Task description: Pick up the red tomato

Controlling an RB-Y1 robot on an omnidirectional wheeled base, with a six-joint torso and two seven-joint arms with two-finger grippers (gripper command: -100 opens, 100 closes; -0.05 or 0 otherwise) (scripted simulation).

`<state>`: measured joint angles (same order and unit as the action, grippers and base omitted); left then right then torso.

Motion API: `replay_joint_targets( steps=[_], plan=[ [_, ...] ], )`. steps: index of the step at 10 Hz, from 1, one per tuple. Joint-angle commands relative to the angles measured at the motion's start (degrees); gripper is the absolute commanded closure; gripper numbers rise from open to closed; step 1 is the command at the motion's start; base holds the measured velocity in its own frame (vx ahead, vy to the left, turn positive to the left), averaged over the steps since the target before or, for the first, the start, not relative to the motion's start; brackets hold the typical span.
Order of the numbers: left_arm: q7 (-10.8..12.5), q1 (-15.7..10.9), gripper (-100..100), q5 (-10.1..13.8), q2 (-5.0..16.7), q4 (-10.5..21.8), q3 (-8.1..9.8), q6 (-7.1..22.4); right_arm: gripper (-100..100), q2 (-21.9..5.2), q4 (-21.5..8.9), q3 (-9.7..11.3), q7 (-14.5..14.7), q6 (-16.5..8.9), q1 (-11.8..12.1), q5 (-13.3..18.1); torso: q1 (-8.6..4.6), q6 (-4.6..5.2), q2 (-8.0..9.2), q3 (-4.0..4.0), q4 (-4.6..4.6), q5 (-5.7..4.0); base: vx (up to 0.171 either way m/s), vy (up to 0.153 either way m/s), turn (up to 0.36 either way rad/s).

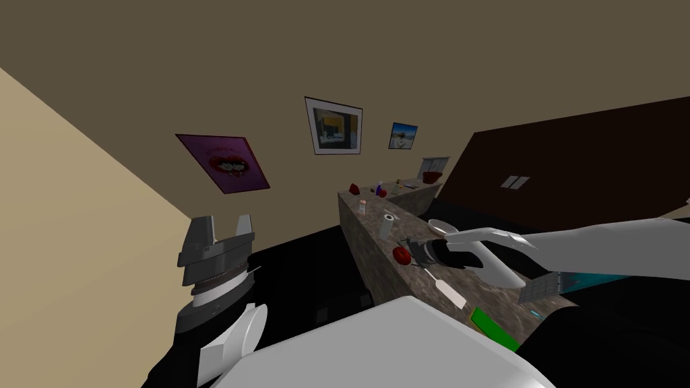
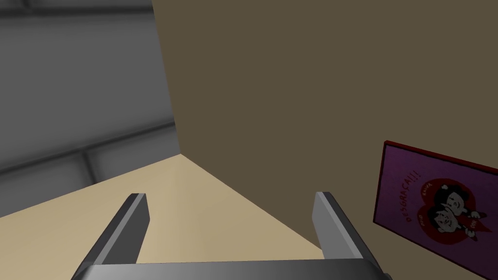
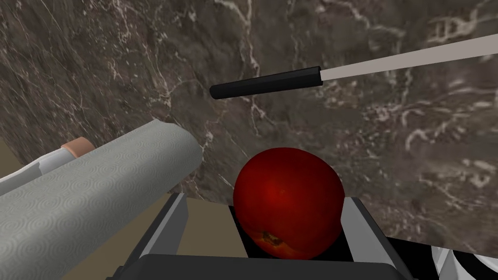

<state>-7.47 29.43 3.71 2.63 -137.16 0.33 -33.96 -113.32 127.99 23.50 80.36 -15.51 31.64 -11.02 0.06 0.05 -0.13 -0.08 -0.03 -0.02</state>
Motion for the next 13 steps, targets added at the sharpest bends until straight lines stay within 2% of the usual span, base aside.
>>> replay_joint_targets(
  steps=[1,2,3,4,5,6,7,9,10,11,12,13],
  plan=[
    [0.0,0.0,0,0.0,0.0,0.0,0.0,0.0,-100,0.0,-0.6,2.1,-2.9,1.0,-1.0,2.9,0.0,0.0,0.0,0.0,0.0,0.0,0.026,0.017,-0.048],
    [0.0,0.0,0,0.0,0.0,0.0,0.0,0.0,-100,0.0,-0.6,2.1,-3.4,1.0,-1.0,5.1,0.02,0.02,-0.01,0.0,0.0,0.0,0.035,0.023,-0.045],
    [0.0,0.0,0,0.0,0.0,0.0,0.0,0.0,-100,-0.1,-1.2,4.1,-6.4,2.0,-2.0,7.3,0.03,0.01,-0.03,-0.01,0.0,0.0,0.041,0.027,-0.065],
    [0.0,0.0,0,0.0,0.0,0.0,0.0,0.0,-100,-0.1,-1.2,4.1,-6.6,2.0,-2.0,9.3,0.05,0.02,-0.06,-0.03,-0.01,0.01,0.035,0.027,-0.035],
    [0.0,0.0,0,0.0,0.0,0.0,0.0,0.0,-100,-0.1,-1.8,6.2,-9.2,3.0,-3.0,11.2,0.05,0.0,-0.05,-0.03,-0.01,0.01,0.047,0.03,-0.065],
    [0.0,0.0,0,0.0,0.0,0.0,0.0,0.0,-100,-0.1,-1.8,6.2,-9.8,3.0,-3.0,13.1,0.06,0.01,-0.09,-0.04,-0.01,0.01,0.041,0.026,-0.032],
    [0.0,0.0,0,0.0,0.0,0.0,0.0,0.0,-100,-0.2,-2.4,8.2,-12.0,4.0,-4.0,14.8,0.05,-0.01,-0.08,-0.05,-0.02,0.01,0.043,0.026,-0.049],
    [0.0,0.0,0,0.0,0.0,0.0,0.0,0.0,-100,-0.2,-2.4,8.2,-12.9,4.0,-4.0,17.7,0.03,-0.02,-0.11,-0.06,-0.02,-0.01,0.028,0.016,-0.021],
    [0.0,0.0,0,0.0,0.0,0.0,0.0,0.0,-100,-0.2,-3.0,10.2,-15.5,5.0,-5.0,19.6,0.0,-0.05,-0.07,-0.04,-0.01,-0.02,0.027,0.022,-0.054],
    [0.0,0.0,0,0.0,0.0,0.0,0.0,0.0,-100,-0.2,-3.0,10.2,-16.1,5.0,-5.0,21.5,0.02,-0.03,-0.08,-0.04,-0.01,-0.02,0.027,0.025,-0.039],
    [0.0,0.0,0,0.0,0.0,0.0,0.0,0.0,-100,-0.2,-3.6,12.2,-18.4,5.9,-5.9,23.3,0.03,-0.04,-0.09,-0.05,-0.01,-0.02,0.038,0.03,-0.065],
    [0.0,0.0,0,0.0,0.0,0.0,0.0,0.0,-100,-0.2,-3.6,12.2,-19.1,5.9,-5.9,24.1,0.05,-0.03,-0.12,-0.06,-0.02,-0.02,0.045,0.03,-0.035]
  ],
)
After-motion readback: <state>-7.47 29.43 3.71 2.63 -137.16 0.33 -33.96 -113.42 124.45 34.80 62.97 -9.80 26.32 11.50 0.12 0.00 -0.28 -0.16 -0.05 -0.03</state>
